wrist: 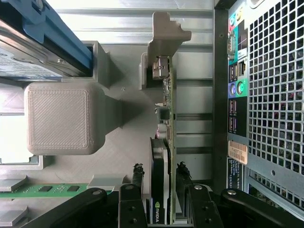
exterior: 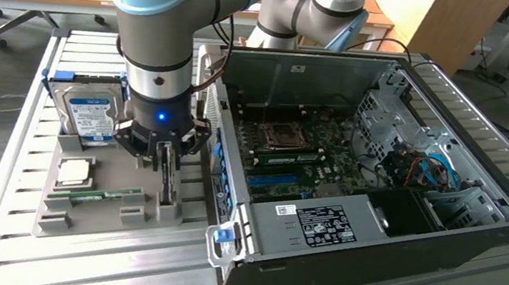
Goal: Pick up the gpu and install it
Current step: 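Pick up the gpu and move the gpu toward the slot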
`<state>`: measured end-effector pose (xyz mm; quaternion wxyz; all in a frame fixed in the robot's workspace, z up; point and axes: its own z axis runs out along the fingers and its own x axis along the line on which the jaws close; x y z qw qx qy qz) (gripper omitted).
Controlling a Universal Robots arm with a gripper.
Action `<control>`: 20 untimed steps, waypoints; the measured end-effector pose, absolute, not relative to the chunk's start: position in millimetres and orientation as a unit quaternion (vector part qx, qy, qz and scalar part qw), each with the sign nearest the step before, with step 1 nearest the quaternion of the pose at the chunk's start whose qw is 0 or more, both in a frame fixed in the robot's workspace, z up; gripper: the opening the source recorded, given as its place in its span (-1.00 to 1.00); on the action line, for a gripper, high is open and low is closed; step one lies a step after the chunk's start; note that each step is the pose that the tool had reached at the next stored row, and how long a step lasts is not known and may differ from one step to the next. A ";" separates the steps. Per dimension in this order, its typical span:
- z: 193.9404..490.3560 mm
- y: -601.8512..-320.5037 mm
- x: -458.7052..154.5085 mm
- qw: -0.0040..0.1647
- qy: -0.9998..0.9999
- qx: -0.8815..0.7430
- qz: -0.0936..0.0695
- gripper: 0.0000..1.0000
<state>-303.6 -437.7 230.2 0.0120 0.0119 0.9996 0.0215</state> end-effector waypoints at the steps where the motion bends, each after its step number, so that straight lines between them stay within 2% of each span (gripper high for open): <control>1: 230.1 -437.7 -303.7 0.012 1.000 0.012 0.021 -0.17; 8: 230.1 -437.7 -303.7 0.012 1.000 0.012 0.021 -0.17; 10: 230.1 -437.7 -303.7 0.012 1.000 0.012 0.021 -0.20; 11: 230.1 -437.7 -303.7 0.012 1.000 0.012 0.021 -0.33; 15: 230.1 -437.7 -303.7 0.012 1.000 0.012 0.021 -0.33; 17: 230.2 -437.7 -303.7 0.012 1.000 0.012 0.021 -0.36; 18: 230.2 -437.7 -303.7 0.012 1.000 0.012 0.021 -0.47; 20: 230.2 -437.7 -303.7 0.012 1.000 0.012 0.021 -0.47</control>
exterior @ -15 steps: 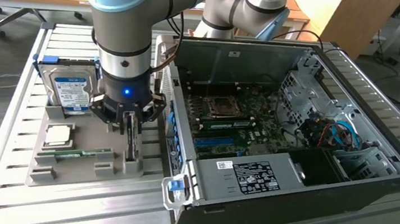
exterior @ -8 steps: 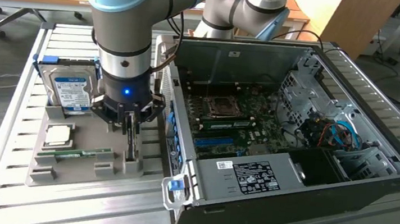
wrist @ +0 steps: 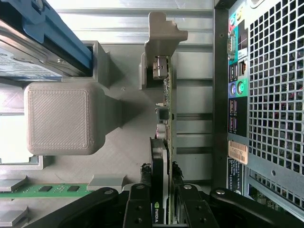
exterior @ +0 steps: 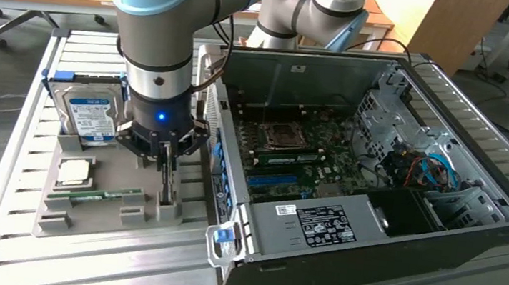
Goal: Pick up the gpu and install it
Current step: 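Pick up the gpu and move the gpu toward the slot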
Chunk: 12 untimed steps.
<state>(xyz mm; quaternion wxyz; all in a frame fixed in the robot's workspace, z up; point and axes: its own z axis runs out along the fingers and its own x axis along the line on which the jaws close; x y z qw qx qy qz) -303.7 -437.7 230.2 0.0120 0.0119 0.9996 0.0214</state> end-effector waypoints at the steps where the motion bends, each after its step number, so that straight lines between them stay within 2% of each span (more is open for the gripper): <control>1: 230.1 -437.7 -303.7 0.012 1.000 0.012 0.021 -0.47; 12: 230.1 -437.7 -303.7 0.012 1.000 0.012 0.021 -0.47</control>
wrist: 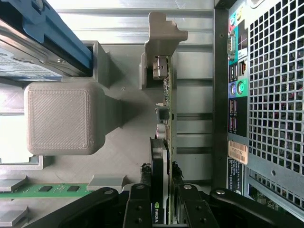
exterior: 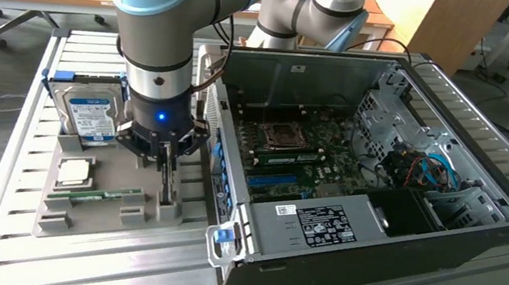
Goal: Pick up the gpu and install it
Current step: 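Pick up the gpu and move the gpu toward the slot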
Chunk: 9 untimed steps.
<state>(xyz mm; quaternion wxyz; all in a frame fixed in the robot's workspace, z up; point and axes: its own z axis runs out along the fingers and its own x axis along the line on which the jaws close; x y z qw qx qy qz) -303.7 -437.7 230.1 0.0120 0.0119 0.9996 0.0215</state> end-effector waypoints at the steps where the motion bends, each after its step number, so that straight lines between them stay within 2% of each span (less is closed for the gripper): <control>1: 230.2 -437.6 -303.6 0.012 1.000 0.012 0.022 -0.47; 9: 240.8 -437.7 -303.7 0.012 1.000 0.012 0.021 -0.47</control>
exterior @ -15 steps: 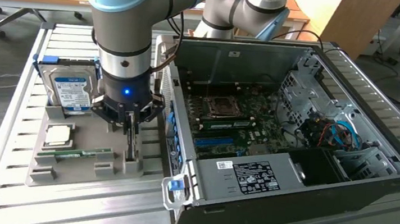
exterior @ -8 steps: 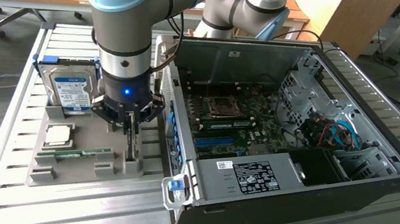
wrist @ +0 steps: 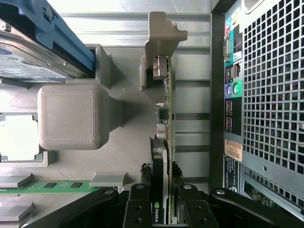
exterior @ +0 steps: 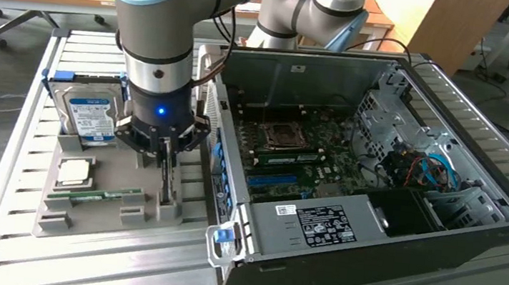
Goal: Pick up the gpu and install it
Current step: 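Pick up the gpu and move the gpu toward the slot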
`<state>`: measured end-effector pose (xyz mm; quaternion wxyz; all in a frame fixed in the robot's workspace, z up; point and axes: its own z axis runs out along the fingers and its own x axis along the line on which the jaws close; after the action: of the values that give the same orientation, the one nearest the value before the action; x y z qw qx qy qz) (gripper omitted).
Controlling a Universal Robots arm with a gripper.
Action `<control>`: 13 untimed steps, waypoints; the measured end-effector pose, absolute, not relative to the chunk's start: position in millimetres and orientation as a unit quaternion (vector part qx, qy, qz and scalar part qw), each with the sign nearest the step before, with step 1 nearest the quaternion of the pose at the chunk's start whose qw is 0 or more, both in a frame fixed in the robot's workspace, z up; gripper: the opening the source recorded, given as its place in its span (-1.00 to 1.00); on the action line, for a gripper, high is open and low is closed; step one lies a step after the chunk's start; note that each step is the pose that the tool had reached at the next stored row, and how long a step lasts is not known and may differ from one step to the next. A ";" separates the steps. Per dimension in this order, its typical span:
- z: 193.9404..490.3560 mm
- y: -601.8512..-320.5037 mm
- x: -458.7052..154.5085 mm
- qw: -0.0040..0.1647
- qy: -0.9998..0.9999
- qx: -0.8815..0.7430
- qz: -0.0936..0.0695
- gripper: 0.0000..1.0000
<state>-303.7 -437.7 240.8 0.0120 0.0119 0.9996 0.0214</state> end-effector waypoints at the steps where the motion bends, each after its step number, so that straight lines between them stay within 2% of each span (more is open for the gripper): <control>1: 240.8 -437.7 -303.7 0.012 1.000 0.012 0.022 -0.47; 13: 248.1 -437.7 -303.7 0.012 1.000 0.012 0.021 -0.47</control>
<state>-303.7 -437.7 248.1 0.0119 0.0119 0.9996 0.0214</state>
